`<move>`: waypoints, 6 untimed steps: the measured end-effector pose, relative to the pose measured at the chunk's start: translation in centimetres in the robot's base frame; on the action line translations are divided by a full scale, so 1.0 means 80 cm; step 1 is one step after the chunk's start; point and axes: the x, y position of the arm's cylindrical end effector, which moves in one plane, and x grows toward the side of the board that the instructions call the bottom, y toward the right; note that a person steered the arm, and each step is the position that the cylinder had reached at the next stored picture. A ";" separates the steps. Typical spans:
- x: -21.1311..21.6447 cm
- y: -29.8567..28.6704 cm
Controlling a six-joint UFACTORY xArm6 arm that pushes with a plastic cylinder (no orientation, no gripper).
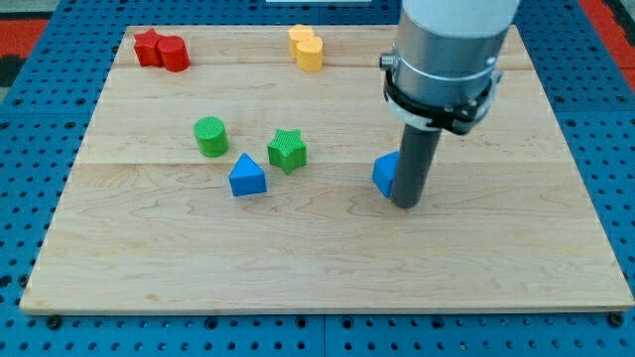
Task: Move yellow heart on left side of green star
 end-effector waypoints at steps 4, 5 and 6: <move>-0.056 -0.048; -0.054 -0.030; -0.092 -0.004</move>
